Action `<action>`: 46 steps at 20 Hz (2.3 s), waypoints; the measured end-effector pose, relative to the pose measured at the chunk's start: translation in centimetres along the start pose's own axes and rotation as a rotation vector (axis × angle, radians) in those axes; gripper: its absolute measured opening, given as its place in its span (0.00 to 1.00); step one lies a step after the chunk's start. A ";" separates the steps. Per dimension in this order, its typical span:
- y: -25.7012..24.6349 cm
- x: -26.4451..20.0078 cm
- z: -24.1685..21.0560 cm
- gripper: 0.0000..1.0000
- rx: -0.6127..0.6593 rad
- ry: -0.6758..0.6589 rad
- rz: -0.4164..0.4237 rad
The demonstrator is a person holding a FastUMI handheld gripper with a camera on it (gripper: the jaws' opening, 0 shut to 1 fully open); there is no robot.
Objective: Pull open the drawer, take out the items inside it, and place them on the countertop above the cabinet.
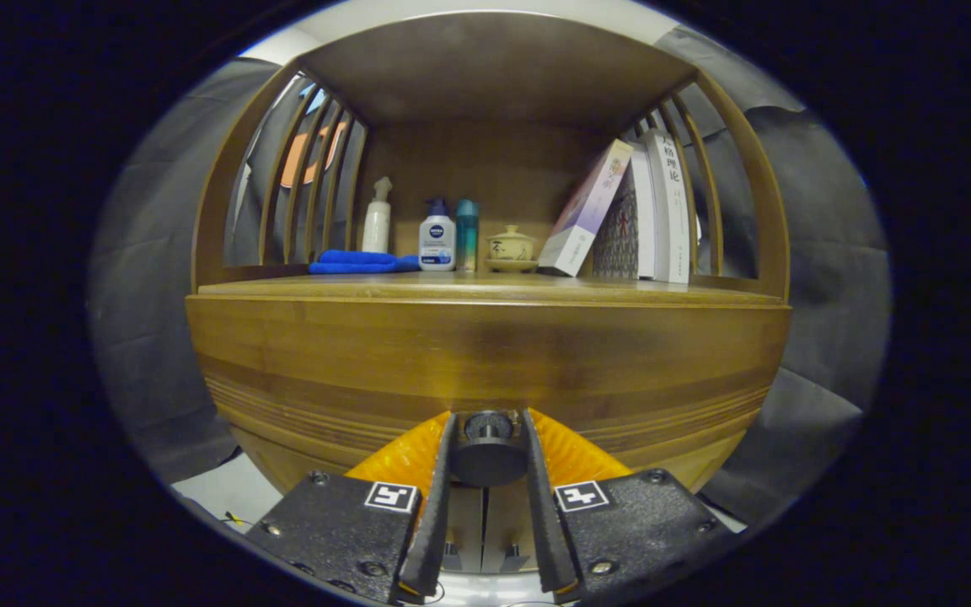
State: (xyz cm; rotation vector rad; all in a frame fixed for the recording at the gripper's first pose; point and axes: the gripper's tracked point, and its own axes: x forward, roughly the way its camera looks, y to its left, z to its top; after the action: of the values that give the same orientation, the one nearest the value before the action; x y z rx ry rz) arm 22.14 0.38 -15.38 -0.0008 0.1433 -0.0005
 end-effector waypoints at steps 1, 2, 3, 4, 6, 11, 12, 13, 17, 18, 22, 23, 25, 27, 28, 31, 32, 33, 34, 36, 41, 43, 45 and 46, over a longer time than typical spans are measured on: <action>0.0 0.1 0.1 0.45 -0.004 0.005 -0.001; 0.0 0.1 -0.1 0.43 -0.008 0.013 -0.003; 0.0 0.1 0.0 0.42 -0.008 0.021 -0.005; 0.0 0.1 -0.1 0.40 -0.006 0.030 -0.006; 0.0 -0.4 -0.1 0.38 0.000 0.039 -0.008; 0.0 -3.3 -0.7 0.38 0.000 0.043 -0.002; -0.1 -4.0 -0.8 0.38 -0.002 0.042 -0.002; -0.1 -4.8 -0.9 0.38 -0.004 0.040 -0.003; 0.0 -8.0 -1.7 0.38 0.000 0.034 -0.002; 0.0 -8.7 -1.9 0.38 0.000 0.033 0.000; -0.1 -11.1 -2.4 0.38 0.019 0.032 0.008; -0.1 -11.7 -2.5 0.38 0.023 0.033 0.008; -0.2 -12.6 -2.8 0.38 0.022 0.033 0.012; -0.1 -13.7 -3.5 0.38 0.024 0.040 0.018; 0.1 -14.4 -3.8 0.38 0.024 0.036 0.021; 0.2 -15.9 -4.4 0.37 0.011 0.034 0.017; 0.3 -16.4 -4.4 0.37 0.022 0.037 0.022; 0.3 -16.9 -4.6 0.37 0.035 0.042 0.027; 0.2 -17.3 -4.7 0.37 0.039 0.046 0.028; 0.2 -18.5 -5.1 0.37 0.040 0.053 0.029; 0.5 -20.2 -5.7 0.37 0.044 0.066 0.043; 0.3 -20.1 -5.7 0.38 0.037 0.069 0.041; 0.4 -20.2 -5.7 0.38 0.024 0.069 0.044; 0.2 -20.3 -5.8 0.41 0.022 0.072 0.041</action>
State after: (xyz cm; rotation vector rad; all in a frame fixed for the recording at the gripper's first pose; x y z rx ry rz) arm 1.22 0.59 -18.22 0.0241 0.2154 0.0385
